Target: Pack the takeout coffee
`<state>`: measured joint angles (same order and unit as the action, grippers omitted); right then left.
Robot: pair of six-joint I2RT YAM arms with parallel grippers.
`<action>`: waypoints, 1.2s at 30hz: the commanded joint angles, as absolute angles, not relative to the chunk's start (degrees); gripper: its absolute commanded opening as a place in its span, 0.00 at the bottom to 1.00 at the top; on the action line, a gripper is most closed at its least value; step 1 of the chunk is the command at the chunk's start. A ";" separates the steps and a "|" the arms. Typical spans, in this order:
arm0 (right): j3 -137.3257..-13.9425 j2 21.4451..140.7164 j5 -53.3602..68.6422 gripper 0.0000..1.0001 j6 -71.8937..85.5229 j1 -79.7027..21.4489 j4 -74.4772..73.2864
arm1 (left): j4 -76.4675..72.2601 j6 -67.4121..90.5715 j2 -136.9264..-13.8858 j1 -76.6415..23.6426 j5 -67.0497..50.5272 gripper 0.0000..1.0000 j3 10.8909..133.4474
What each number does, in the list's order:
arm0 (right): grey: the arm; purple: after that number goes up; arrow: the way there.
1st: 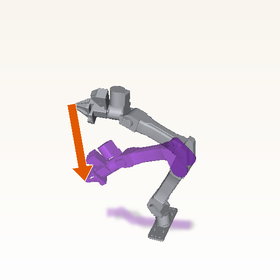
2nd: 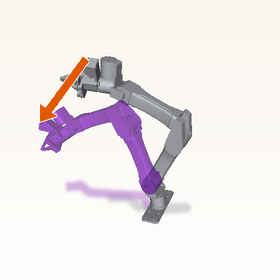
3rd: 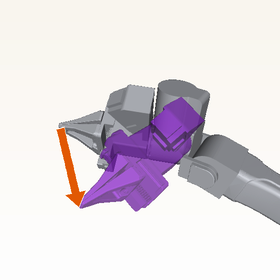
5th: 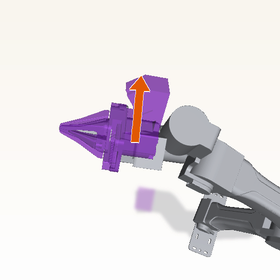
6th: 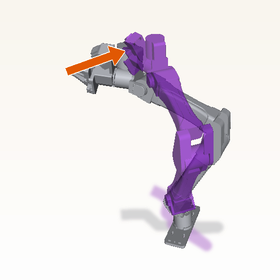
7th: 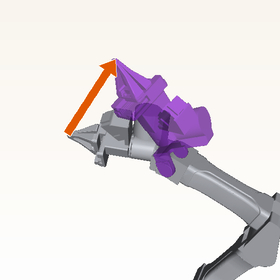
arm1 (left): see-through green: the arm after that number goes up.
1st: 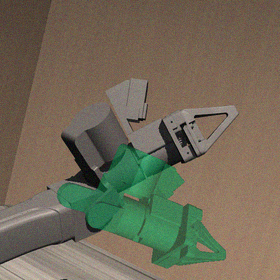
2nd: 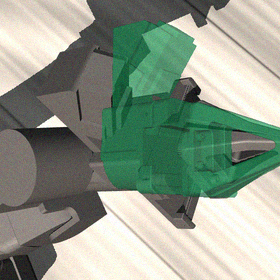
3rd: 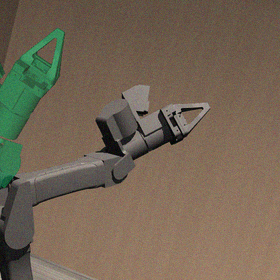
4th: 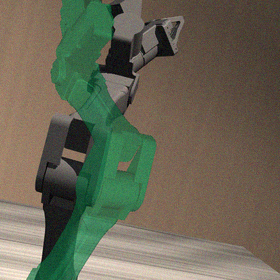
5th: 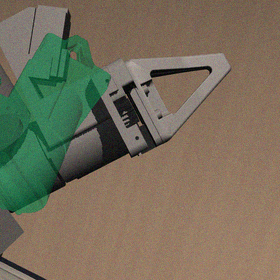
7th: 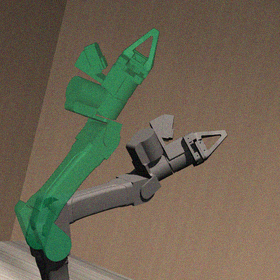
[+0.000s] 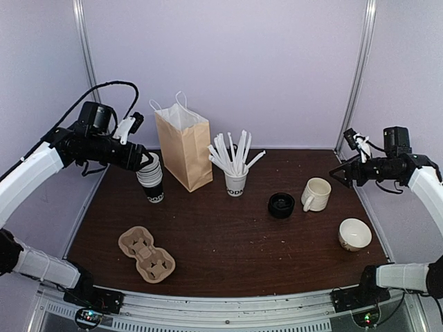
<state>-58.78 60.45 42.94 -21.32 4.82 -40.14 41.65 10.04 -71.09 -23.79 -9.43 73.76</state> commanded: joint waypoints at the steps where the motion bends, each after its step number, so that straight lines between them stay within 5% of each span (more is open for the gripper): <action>1: -52.62 58.65 45.53 0.80 -20.07 4.50 -33.26 | 42.04 11.00 -75.91 -24.24 -5.94 0.61 77.68; 13: -50.12 58.19 45.27 0.81 -20.25 4.52 -32.70 | 41.00 8.69 -87.33 -24.26 -1.47 0.44 83.96; 29: -50.18 59.32 44.17 0.81 -21.49 4.53 -33.28 | 48.15 6.08 -98.99 -24.26 4.85 0.38 93.17; 36: -50.14 59.50 43.89 0.81 -21.71 4.56 -33.45 | 50.54 5.80 -102.91 -24.26 5.11 0.25 95.89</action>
<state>-50.61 59.24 44.75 -21.12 4.78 -33.98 49.04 6.66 -101.89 -24.12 4.29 93.78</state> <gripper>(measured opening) 0.807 0.285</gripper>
